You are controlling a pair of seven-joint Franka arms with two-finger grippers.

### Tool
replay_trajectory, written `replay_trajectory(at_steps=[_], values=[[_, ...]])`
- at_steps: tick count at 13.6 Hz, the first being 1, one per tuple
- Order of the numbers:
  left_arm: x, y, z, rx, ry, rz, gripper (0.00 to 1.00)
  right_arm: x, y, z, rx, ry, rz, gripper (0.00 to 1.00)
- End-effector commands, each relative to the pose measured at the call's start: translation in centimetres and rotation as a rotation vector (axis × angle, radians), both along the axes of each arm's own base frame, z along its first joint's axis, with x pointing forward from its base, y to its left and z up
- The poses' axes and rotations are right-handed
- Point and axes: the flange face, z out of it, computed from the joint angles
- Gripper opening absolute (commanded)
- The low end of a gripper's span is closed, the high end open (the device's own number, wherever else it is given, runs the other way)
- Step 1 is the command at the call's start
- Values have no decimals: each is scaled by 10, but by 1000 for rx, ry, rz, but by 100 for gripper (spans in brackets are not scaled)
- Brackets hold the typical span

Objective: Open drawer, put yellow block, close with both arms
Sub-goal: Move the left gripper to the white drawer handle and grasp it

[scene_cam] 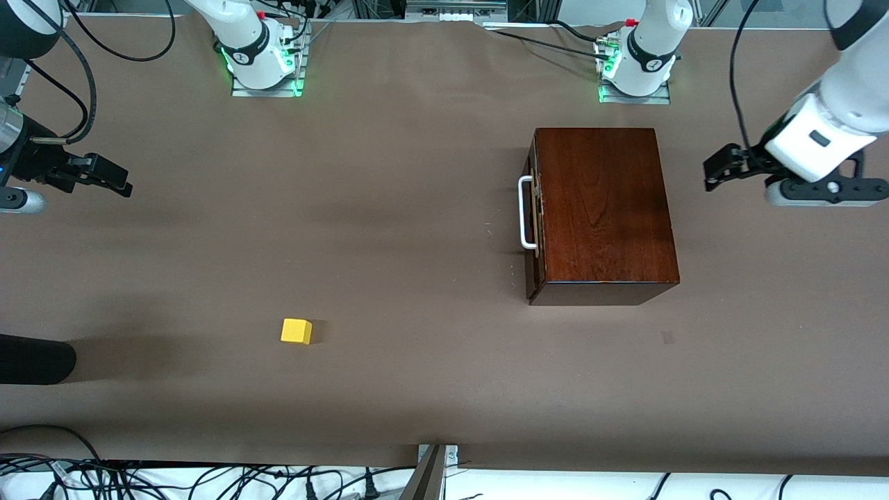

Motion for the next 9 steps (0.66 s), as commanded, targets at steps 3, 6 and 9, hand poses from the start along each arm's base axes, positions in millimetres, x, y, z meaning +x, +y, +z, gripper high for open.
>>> replay_trajectory(at_steps=[3,6,9], values=[[5,-93,-14,-19,30,-1,100,1,-2,3,13,3,7,100],[-9,-162,-41,6,70,53,100,1,-1,3,13,3,7,100],[-29,-227,-71,46,98,63,100,1,-2,3,13,3,6,100]])
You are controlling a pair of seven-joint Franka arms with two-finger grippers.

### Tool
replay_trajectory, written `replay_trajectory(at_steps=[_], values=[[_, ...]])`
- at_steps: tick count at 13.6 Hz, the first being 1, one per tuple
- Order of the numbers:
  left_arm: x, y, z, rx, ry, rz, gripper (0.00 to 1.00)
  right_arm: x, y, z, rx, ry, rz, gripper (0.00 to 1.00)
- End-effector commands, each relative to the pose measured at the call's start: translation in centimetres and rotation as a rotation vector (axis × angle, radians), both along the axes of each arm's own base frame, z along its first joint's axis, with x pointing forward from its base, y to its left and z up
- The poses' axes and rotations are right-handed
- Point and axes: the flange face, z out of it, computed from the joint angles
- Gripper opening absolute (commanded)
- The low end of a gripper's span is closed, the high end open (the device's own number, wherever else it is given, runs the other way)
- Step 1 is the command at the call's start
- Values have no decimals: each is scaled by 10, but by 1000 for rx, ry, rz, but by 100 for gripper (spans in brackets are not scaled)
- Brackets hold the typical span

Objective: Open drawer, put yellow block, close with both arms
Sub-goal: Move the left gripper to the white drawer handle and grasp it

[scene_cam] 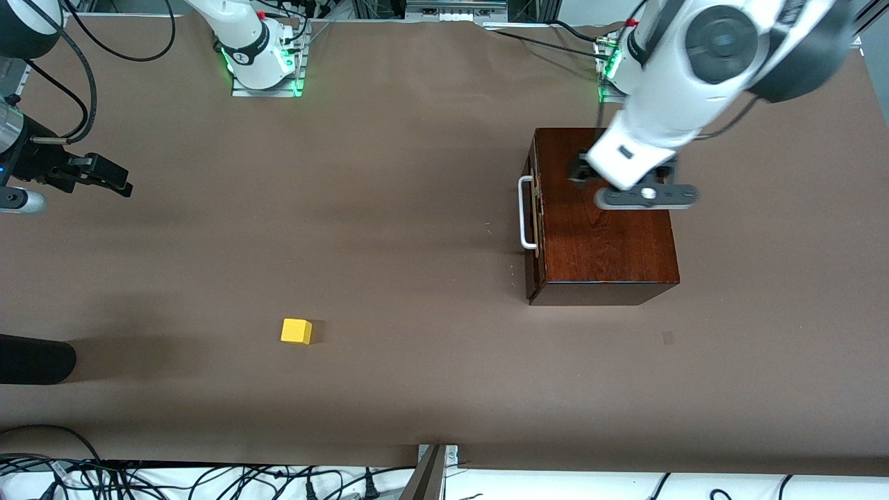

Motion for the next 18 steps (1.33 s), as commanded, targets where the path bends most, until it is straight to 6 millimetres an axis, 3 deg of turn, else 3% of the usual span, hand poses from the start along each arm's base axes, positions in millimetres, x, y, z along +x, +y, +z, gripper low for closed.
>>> replay_trajectory(at_steps=[1,8,15,18], values=[[-11,-51,-22,32,19,23,100,1,-2,3,13,2,5,100],[-26,-132,-94,39,-7,-25,100,1,-2,2,13,4,3,100],[-48,-151,-160,172,-16,-131,100,1,-1,2,13,4,5,100],[-53,-153,-174,186,2,-138,100,1,-2,2,13,4,5,100]])
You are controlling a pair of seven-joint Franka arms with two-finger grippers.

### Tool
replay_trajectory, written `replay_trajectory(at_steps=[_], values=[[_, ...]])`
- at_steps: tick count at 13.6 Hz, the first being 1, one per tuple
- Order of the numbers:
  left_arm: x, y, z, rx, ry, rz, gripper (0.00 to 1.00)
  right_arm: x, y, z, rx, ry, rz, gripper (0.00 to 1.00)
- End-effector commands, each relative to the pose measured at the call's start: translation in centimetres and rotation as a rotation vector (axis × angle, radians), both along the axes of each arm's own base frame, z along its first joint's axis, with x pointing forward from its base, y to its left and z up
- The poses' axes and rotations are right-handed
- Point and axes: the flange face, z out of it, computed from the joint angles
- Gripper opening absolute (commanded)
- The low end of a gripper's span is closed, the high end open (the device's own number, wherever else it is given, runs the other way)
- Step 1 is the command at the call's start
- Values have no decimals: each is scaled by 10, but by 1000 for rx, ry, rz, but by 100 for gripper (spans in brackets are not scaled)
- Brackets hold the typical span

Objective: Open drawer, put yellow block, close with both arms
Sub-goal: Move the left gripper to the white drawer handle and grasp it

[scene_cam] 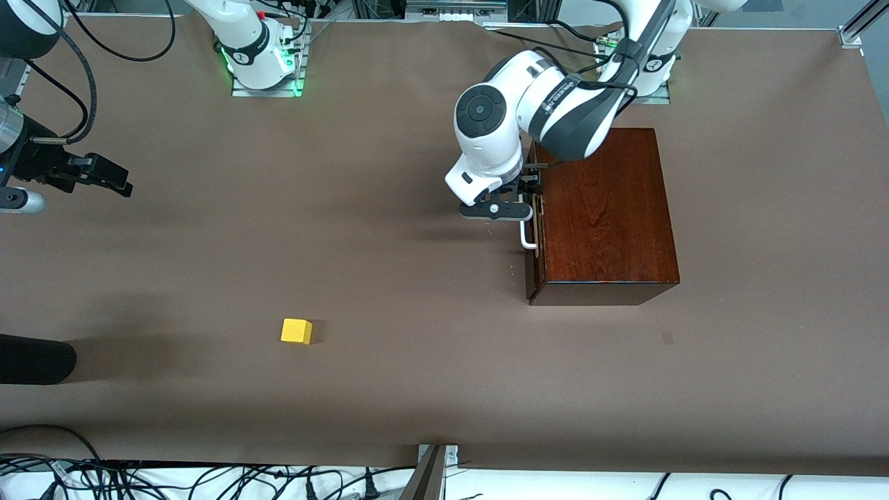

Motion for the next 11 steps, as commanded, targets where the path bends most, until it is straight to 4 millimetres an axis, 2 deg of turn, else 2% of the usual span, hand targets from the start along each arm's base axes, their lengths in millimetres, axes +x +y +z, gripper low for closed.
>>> replay_trajectory(at_steps=[1,11], values=[[-6,-3,-8,22,-21,-18,100,1,-2,3,13,5,5,100],[-15,1,-45,11,-27,-30,100,1,-2,3,13,5,5,100]])
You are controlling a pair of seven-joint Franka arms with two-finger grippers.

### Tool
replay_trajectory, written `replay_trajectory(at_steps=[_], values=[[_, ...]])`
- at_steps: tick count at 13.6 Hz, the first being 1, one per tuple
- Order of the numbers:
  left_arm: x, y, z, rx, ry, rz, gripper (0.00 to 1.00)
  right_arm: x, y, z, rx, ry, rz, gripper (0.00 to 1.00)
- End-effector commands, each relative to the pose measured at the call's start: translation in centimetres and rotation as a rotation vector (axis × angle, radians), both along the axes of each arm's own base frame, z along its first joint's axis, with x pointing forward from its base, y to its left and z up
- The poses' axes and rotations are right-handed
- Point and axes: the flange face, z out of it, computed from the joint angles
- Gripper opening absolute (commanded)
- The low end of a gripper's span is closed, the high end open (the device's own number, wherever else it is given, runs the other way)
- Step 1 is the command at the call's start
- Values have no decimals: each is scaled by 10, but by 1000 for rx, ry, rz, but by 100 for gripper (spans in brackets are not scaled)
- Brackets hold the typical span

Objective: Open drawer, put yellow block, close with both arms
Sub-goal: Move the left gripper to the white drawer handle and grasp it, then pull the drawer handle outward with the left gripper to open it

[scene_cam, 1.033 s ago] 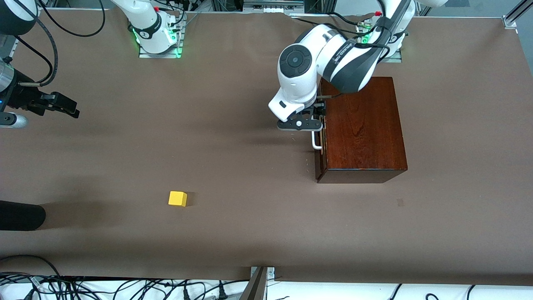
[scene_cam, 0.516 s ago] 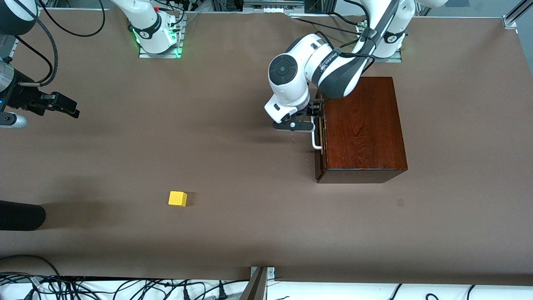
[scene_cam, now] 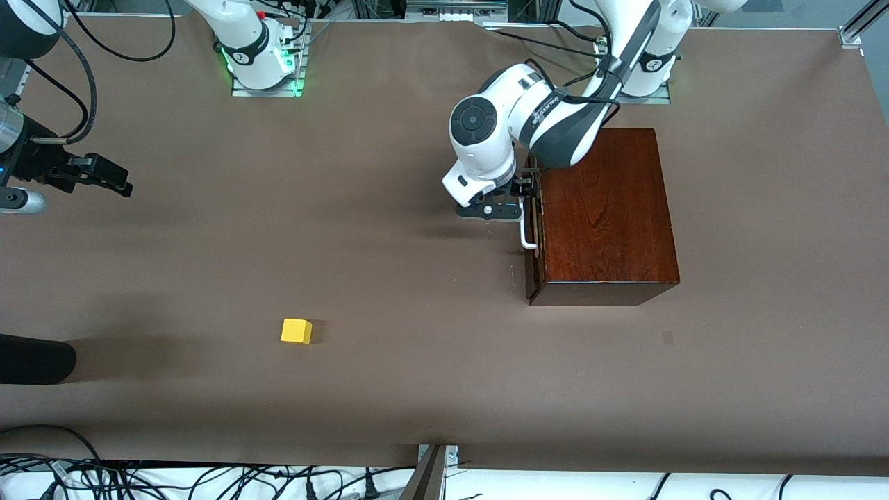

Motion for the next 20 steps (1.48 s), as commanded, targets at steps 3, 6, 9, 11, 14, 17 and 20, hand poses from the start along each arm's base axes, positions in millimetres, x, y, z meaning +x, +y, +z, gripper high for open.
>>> replay_trajectory(at_steps=[3,6,9,11,14,17,20], values=[[-1,3,-9,18,-26,-9,100,1,-2,3,13,4,5,100],[1,4,-15,21,-31,-11,100,1,-1,3,13,4,8,100],[2,4,-26,37,-30,-18,100,1,-2,3,13,4,5,100],[2,4,-29,39,-27,-19,100,1,-1,3,13,4,6,100],[2,2,-27,36,-37,4,100,1,-2,3,13,4,5,100],[-3,-7,-29,26,-55,23,100,1,-1,3,13,4,6,100],[-3,-11,-31,18,-50,28,100,1,-2,3,13,4,5,100]])
